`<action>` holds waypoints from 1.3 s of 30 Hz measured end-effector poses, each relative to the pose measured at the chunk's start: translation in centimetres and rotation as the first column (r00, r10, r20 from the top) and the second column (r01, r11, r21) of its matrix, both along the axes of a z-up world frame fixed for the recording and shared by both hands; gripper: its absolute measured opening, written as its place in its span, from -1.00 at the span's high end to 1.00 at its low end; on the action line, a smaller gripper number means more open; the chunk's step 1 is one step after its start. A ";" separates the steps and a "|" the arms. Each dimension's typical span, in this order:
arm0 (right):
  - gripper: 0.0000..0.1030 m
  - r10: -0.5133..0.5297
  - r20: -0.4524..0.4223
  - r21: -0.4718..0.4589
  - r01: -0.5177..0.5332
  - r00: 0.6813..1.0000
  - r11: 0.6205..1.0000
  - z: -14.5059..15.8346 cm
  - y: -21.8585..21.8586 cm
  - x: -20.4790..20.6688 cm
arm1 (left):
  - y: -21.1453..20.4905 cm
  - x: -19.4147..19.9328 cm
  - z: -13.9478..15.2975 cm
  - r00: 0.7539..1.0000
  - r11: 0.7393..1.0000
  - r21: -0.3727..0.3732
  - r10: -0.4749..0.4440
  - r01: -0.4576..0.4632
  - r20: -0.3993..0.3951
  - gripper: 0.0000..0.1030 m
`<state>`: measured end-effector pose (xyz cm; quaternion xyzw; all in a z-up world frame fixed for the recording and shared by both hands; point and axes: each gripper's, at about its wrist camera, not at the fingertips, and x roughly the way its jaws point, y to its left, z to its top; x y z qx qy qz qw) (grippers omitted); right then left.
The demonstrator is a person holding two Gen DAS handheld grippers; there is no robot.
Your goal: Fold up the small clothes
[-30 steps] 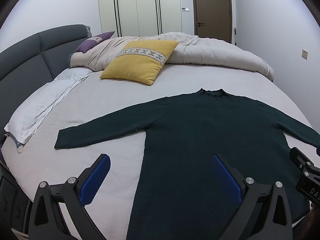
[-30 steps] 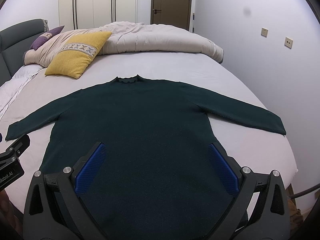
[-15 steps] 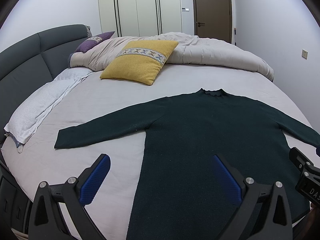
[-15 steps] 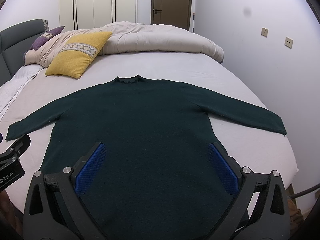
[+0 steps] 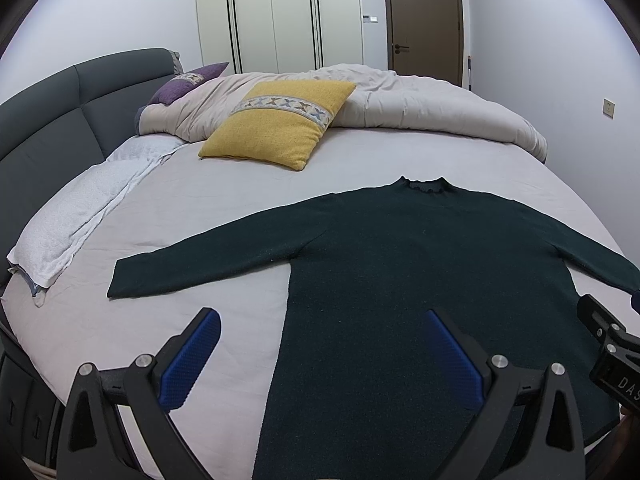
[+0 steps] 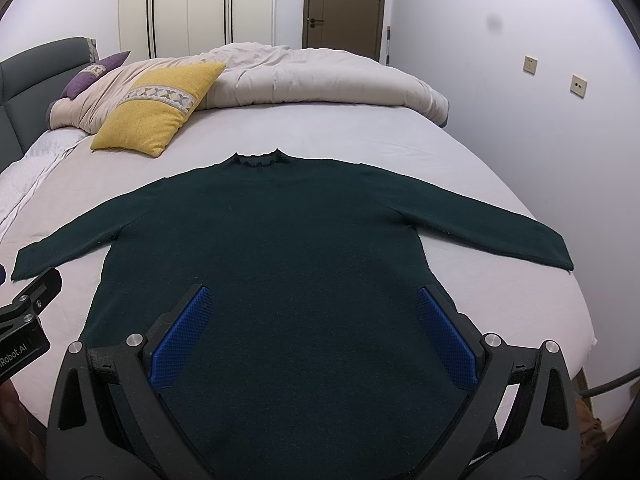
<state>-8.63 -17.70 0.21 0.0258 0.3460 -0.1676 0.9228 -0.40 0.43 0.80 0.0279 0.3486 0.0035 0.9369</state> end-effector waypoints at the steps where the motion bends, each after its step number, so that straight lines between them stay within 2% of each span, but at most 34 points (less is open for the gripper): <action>1: -0.99 0.000 0.000 0.000 0.000 1.000 1.000 0.0 0.0 0.0 | 0.0 0.1 -0.2 1.000 1.000 0.000 -0.002 0.002 0.000 -1.00; 23: -0.99 0.001 -0.008 -0.003 -0.001 1.000 1.000 -1.1 0.7 0.1 | 0.0 0.1 -0.6 1.000 1.000 -0.002 -0.002 0.002 -0.005 -1.00; 27: -0.99 0.001 -0.010 0.003 -0.001 1.000 1.000 -1.3 0.7 0.1 | 0.2 0.3 -1.3 1.000 1.000 -0.025 -0.003 0.003 -0.026 -1.00; 30: -0.99 0.001 -0.013 0.024 -0.001 1.000 1.000 -1.7 -0.2 0.2 | 0.4 0.7 -2.1 0.998 0.997 -0.074 -0.026 0.022 -0.064 -1.00; 32: -0.99 -0.004 -0.006 0.069 0.005 1.000 0.998 -1.8 -2.0 0.3 | 0.5 0.9 -2.8 0.995 0.992 -0.117 -0.052 0.042 -0.090 -1.00; 35: -0.99 -0.041 0.032 0.167 0.035 0.999 0.985 -2.0 -6.9 -0.1 | 0.2 1.2 -3.7 0.992 0.990 -0.127 -0.070 0.057 -0.101 -1.00; 39: -0.99 -0.226 0.040 0.302 0.204 0.973 0.931 -3.7 -18.5 -2.0 | -0.2 2.6 -5.0 0.983 0.984 -0.166 -0.098 0.071 -0.158 -1.00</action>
